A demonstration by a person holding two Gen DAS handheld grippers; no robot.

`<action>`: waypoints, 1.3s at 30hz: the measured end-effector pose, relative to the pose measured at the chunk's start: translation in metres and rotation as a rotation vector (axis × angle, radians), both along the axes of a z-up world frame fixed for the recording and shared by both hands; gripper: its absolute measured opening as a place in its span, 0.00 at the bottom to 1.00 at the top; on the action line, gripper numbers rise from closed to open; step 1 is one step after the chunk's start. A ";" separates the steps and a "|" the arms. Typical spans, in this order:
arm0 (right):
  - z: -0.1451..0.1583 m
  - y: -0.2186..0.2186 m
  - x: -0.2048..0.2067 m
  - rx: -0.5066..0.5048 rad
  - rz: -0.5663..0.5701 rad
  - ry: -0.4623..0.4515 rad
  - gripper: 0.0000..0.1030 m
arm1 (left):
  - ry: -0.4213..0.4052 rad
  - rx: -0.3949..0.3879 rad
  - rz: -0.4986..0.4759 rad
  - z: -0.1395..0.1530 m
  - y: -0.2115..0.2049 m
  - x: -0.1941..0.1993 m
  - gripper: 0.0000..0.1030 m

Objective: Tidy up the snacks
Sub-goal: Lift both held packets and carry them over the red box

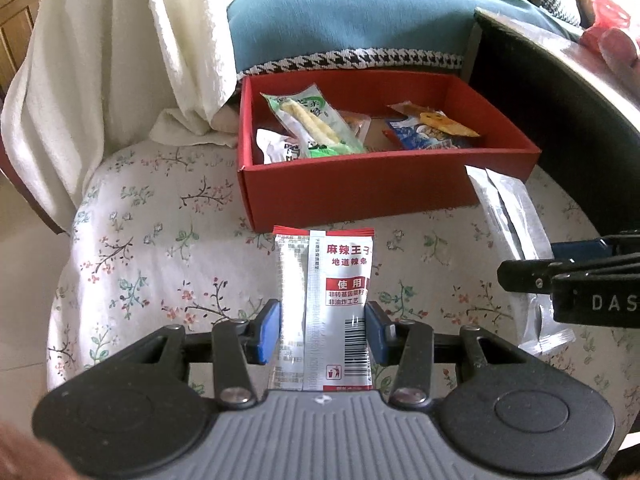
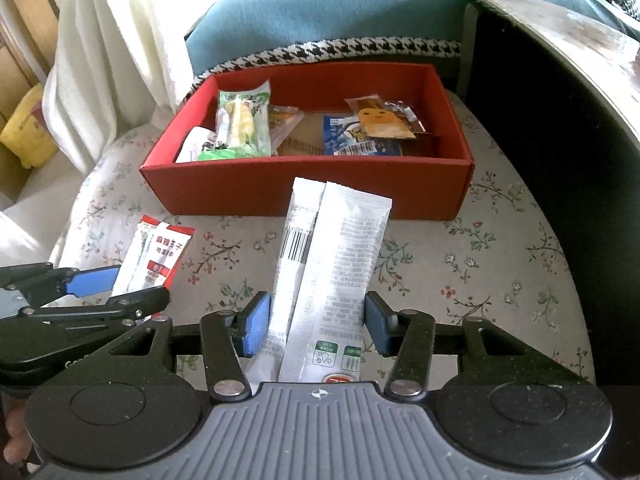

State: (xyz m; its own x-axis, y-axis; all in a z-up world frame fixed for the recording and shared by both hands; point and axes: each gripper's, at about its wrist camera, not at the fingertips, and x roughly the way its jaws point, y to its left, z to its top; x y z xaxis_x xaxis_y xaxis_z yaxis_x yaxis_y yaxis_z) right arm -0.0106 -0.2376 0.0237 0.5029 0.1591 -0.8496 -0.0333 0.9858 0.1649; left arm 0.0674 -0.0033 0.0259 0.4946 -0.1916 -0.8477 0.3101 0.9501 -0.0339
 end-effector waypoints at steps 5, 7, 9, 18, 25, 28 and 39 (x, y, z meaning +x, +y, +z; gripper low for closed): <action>0.007 -0.002 -0.001 0.016 -0.016 -0.035 0.57 | -0.008 -0.014 0.008 0.004 0.002 0.001 0.37; 0.011 -0.006 -0.002 0.028 -0.027 -0.057 0.57 | -0.017 -0.018 0.009 0.006 0.002 0.001 0.37; 0.016 -0.010 -0.002 0.042 -0.037 -0.075 0.57 | -0.028 -0.021 0.011 0.009 0.002 0.001 0.37; 0.037 -0.020 -0.005 0.073 -0.068 -0.160 0.57 | -0.117 -0.033 0.040 0.028 0.005 0.006 0.37; 0.049 -0.021 -0.001 0.081 -0.076 -0.214 0.57 | -0.181 -0.048 0.067 0.043 0.004 0.016 0.37; 0.057 -0.021 0.000 0.072 -0.079 -0.255 0.57 | -0.217 -0.058 0.082 0.052 0.004 0.021 0.37; 0.074 -0.021 0.018 0.033 -0.117 -0.387 0.57 | -0.320 -0.069 0.132 0.069 0.004 0.044 0.37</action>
